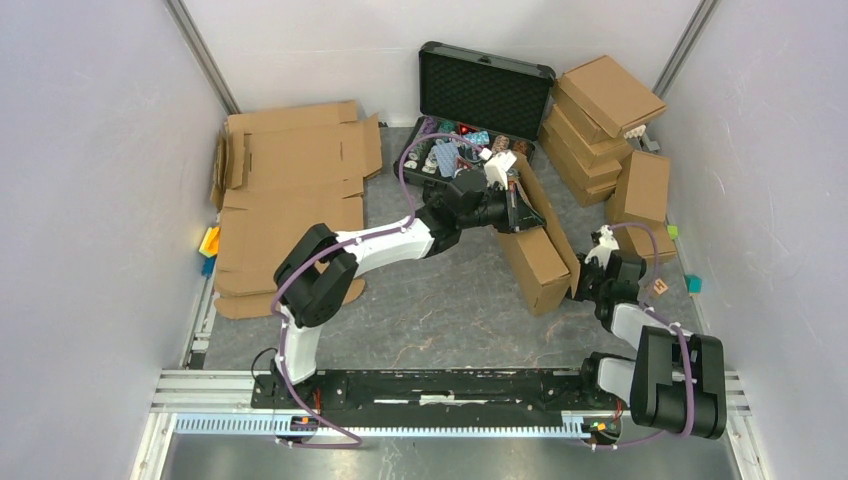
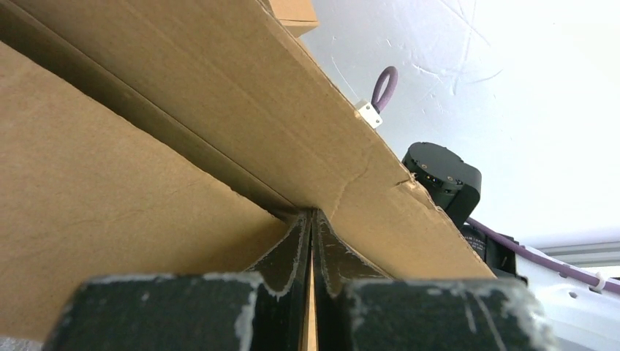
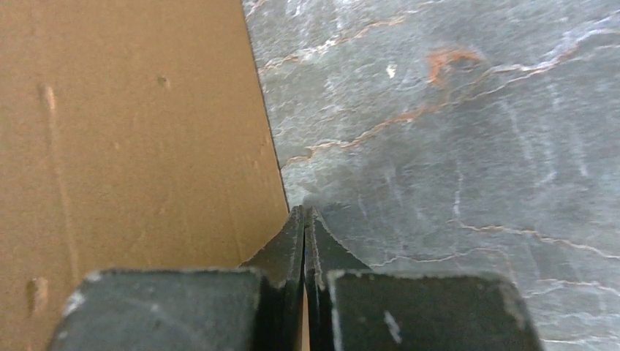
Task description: Fold the paper box
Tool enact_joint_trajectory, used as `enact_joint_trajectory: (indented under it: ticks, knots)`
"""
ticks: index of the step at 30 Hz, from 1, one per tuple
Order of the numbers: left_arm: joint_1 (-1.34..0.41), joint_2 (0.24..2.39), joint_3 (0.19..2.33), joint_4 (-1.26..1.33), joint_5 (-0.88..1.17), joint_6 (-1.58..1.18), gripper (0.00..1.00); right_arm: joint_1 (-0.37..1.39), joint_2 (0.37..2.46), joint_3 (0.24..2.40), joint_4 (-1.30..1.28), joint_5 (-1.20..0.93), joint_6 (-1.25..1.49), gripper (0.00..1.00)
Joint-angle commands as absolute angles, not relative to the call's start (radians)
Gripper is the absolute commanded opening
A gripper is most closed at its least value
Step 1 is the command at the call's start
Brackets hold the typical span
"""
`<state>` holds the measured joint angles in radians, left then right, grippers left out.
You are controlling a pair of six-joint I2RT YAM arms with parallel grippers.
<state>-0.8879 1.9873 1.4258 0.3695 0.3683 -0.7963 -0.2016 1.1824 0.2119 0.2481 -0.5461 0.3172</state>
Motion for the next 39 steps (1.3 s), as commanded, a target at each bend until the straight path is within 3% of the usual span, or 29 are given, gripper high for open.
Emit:
enact_joint_trajectory:
  ticks: [1, 12, 17, 21, 31, 39]
  knots:
    - [-0.902, 1.964, 1.414, 0.311, 0.375, -0.726, 0.08, -0.157, 1.161, 0.174, 0.250, -0.576, 0.329, 0.00]
    - [-0.904, 1.868, 1.312, 0.316, 0.394, -0.718, 0.10, -0.072, 1.121, 0.164, 0.221, -0.510, 0.349, 0.01]
    - [-0.904, 1.804, 1.338, 0.223, 0.398, -0.670, 0.21, -0.094, 1.138, 0.212, 0.167, -0.466, 0.317, 0.01]
    - [-0.904, 1.774, 1.395, 0.076, 0.387, -0.625, 0.22, -0.100, 1.134, 0.225, 0.176, -0.474, 0.322, 0.01]
    - [-0.905, 1.783, 1.428, 0.032, 0.406, -0.633, 0.23, -0.107, 1.130, 0.243, 0.166, -0.480, 0.300, 0.02]
    - [-0.910, 1.709, 1.442, -0.073, 0.414, -0.585, 0.29, -0.123, 1.123, 0.269, 0.140, -0.475, 0.275, 0.01]
